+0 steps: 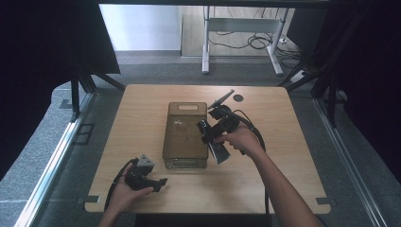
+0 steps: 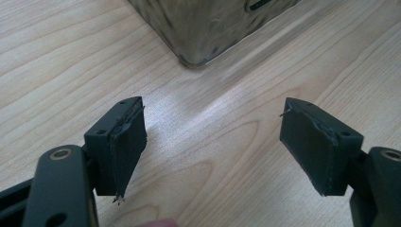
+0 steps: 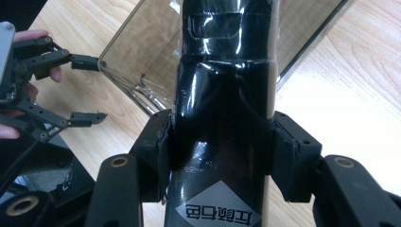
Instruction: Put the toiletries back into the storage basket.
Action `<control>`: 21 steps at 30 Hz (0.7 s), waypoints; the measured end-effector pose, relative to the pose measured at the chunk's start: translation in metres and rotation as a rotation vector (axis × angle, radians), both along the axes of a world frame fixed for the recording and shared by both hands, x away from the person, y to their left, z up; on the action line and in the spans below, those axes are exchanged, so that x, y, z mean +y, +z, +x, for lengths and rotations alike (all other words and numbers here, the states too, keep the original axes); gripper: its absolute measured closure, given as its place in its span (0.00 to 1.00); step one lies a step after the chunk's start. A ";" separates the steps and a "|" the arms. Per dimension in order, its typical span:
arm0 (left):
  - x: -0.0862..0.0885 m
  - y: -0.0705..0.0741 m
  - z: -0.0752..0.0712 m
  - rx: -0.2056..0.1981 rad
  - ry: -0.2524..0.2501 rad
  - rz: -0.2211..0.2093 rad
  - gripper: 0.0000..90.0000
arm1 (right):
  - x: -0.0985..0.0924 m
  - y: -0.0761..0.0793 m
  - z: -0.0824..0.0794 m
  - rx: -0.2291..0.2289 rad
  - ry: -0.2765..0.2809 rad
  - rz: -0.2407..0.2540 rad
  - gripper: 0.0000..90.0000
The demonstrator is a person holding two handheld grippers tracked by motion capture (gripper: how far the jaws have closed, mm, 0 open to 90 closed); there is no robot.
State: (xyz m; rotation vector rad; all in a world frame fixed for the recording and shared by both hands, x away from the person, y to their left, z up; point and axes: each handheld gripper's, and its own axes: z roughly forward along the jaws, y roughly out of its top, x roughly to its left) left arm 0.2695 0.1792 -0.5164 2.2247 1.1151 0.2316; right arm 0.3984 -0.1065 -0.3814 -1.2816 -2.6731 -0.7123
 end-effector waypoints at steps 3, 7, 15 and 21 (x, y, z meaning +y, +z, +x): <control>0.000 0.000 0.000 0.000 0.000 0.000 0.27 | 0.005 0.001 0.003 0.003 0.001 0.002 0.51; 0.000 0.000 0.000 0.000 -0.002 0.000 0.26 | 0.011 0.002 0.006 0.007 -0.001 0.003 0.51; 0.001 0.000 0.001 0.001 -0.003 0.002 0.26 | 0.023 0.000 0.014 0.021 0.001 0.004 0.51; 0.000 0.000 0.000 0.004 -0.004 -0.001 0.26 | 0.032 -0.002 0.019 0.030 -0.003 0.010 0.51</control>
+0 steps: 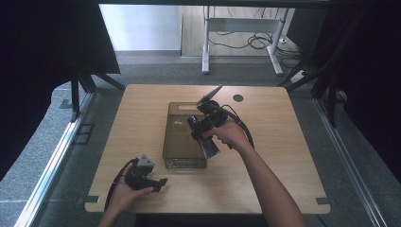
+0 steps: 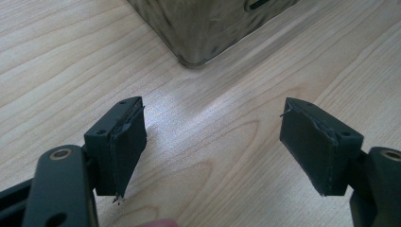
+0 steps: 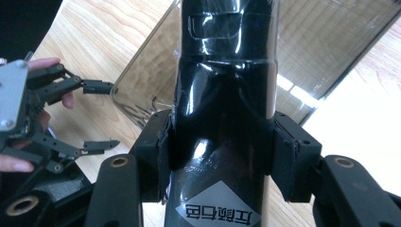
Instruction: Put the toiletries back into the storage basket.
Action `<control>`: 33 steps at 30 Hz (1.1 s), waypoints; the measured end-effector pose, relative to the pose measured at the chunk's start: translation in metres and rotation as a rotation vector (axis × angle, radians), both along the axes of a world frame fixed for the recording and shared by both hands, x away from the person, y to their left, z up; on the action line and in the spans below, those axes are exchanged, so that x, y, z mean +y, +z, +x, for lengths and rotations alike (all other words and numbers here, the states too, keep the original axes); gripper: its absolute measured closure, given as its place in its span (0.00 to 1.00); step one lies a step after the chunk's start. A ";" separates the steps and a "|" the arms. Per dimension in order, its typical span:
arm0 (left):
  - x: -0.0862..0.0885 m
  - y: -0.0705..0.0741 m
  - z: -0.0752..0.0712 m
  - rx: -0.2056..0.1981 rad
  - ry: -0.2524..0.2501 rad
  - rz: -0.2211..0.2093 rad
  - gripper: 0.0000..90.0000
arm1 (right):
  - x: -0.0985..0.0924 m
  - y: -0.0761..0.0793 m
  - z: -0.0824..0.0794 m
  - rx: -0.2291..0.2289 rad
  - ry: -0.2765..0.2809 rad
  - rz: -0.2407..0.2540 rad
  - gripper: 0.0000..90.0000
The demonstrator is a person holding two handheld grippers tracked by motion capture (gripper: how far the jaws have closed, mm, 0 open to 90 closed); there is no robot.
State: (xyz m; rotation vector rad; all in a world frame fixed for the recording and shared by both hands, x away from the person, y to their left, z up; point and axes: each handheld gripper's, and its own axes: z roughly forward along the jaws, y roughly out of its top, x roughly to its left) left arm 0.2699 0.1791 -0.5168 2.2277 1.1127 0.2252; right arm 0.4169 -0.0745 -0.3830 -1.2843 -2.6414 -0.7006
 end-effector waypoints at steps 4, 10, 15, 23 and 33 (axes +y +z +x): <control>0.001 0.000 0.000 -0.004 0.000 0.000 0.26 | 0.007 -0.001 0.004 0.004 -0.006 -0.003 0.51; 0.001 0.001 0.000 -0.002 0.002 -0.005 0.26 | 0.017 -0.005 0.008 0.011 -0.012 -0.006 0.51; 0.001 0.001 0.000 -0.004 -0.001 -0.006 0.26 | 0.023 -0.007 0.012 0.012 -0.020 -0.006 0.51; 0.001 0.002 -0.001 -0.007 0.002 -0.008 0.26 | 0.029 -0.011 0.017 0.031 -0.038 -0.005 0.51; 0.002 0.002 -0.001 -0.004 0.004 -0.012 0.26 | 0.043 -0.013 0.021 0.039 -0.035 -0.011 0.51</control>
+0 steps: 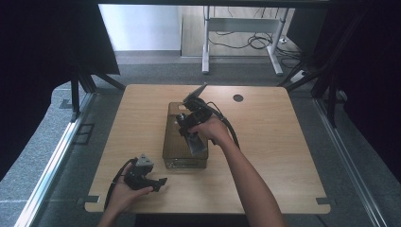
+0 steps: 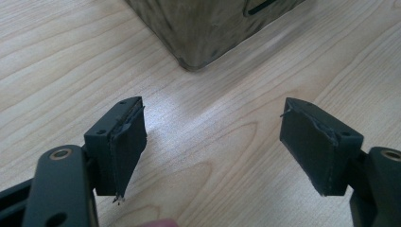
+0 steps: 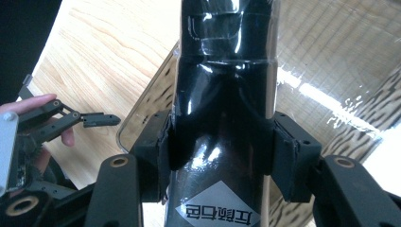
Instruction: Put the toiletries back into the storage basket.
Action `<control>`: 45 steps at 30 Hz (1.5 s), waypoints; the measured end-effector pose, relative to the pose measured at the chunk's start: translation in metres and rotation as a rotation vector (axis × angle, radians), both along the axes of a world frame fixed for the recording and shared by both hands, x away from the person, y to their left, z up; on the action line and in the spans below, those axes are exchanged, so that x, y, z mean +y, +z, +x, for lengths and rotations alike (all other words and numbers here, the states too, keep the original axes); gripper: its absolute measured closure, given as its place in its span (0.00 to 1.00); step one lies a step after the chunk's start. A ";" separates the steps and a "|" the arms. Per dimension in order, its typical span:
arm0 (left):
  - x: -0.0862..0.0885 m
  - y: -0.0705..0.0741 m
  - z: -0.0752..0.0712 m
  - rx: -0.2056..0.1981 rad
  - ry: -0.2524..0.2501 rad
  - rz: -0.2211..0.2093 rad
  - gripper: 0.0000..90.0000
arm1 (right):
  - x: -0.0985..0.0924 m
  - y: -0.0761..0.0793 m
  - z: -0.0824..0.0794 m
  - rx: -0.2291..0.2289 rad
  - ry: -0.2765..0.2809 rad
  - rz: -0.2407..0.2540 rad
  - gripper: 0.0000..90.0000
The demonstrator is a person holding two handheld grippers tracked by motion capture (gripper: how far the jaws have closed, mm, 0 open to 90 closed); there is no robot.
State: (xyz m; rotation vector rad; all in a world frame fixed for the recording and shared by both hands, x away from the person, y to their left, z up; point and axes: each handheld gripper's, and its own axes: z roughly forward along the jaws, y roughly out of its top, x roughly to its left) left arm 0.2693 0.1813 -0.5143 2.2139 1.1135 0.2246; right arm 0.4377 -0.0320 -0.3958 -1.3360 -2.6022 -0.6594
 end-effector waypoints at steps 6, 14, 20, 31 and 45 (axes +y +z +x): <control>0.000 0.000 0.000 -0.002 -0.003 0.000 0.26 | 0.006 -0.004 0.003 0.014 -0.013 0.000 0.51; 0.000 0.001 0.000 -0.004 -0.001 -0.005 0.26 | 0.015 -0.008 0.006 0.018 -0.026 0.003 0.51; 0.001 0.001 0.000 -0.005 -0.002 -0.006 0.26 | 0.019 -0.013 0.008 0.026 -0.034 0.005 0.51; 0.000 0.001 0.000 -0.004 -0.003 -0.005 0.26 | 0.027 -0.018 0.009 0.038 -0.052 0.002 0.51; 0.001 0.003 -0.001 -0.014 -0.007 -0.006 0.26 | 0.032 -0.026 0.007 0.059 -0.104 0.013 0.51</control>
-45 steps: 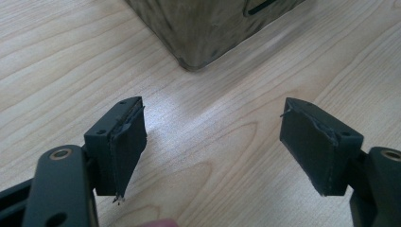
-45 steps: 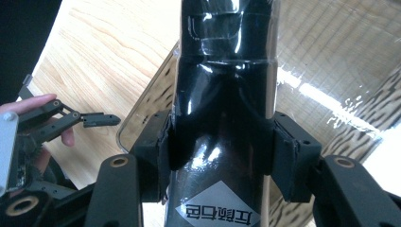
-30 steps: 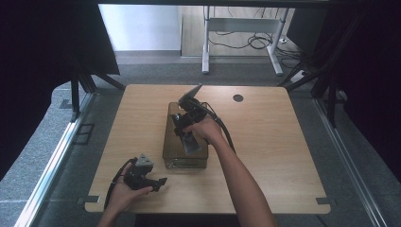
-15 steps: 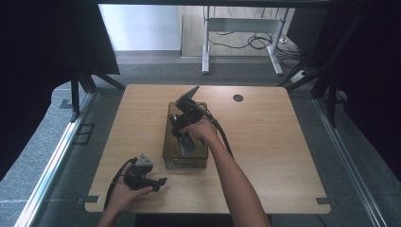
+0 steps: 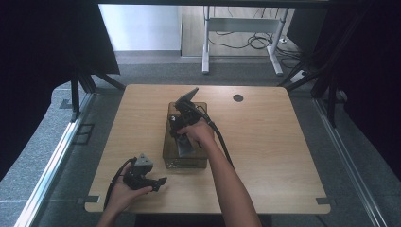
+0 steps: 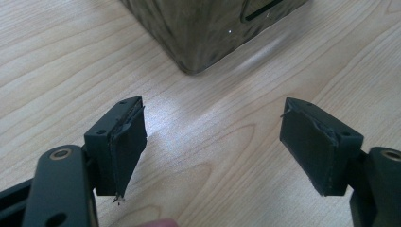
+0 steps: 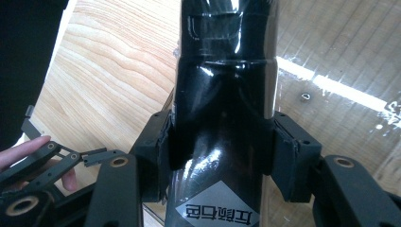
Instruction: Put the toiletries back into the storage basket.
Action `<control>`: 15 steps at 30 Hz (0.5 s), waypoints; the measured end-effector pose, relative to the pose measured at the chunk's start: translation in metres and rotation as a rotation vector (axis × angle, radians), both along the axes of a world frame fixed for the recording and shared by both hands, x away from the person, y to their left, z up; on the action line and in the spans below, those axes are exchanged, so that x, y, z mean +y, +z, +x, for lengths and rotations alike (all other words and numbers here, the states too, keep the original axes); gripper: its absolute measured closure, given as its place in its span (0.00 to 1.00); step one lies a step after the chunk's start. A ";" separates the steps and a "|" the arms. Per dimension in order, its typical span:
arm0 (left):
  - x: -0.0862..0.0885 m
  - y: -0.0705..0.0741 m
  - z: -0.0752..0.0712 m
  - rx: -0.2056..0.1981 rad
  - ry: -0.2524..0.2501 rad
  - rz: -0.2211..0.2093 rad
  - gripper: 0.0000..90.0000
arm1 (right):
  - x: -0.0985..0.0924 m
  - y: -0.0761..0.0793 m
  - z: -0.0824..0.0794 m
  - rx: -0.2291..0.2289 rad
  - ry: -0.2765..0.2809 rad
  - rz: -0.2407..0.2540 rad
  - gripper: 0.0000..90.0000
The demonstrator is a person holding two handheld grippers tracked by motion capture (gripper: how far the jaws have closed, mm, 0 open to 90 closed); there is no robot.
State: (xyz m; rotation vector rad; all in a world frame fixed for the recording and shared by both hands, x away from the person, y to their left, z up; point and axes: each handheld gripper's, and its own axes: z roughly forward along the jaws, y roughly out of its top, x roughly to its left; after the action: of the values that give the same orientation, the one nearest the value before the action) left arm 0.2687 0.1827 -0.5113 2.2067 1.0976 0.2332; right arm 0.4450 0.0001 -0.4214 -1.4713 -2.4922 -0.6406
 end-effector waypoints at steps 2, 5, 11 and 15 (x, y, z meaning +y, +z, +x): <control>0.000 0.000 0.000 -0.001 0.000 0.000 0.26 | 0.001 -0.002 0.000 0.003 -0.002 0.001 0.51; 0.001 0.000 0.000 0.003 0.006 -0.002 0.26 | 0.002 -0.005 0.000 0.008 -0.004 -0.003 0.51; 0.001 0.000 0.000 0.003 0.008 -0.001 0.26 | 0.004 -0.009 0.001 0.014 -0.014 -0.005 0.51; 0.001 0.000 0.000 0.003 0.007 -0.003 0.26 | 0.003 -0.010 0.002 0.015 -0.015 -0.004 0.51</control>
State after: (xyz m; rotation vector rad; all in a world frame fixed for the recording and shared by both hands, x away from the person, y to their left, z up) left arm 0.2691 0.1839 -0.5110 2.2015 1.1069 0.2317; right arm 0.4466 0.0031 -0.4312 -1.4918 -2.4745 -0.6253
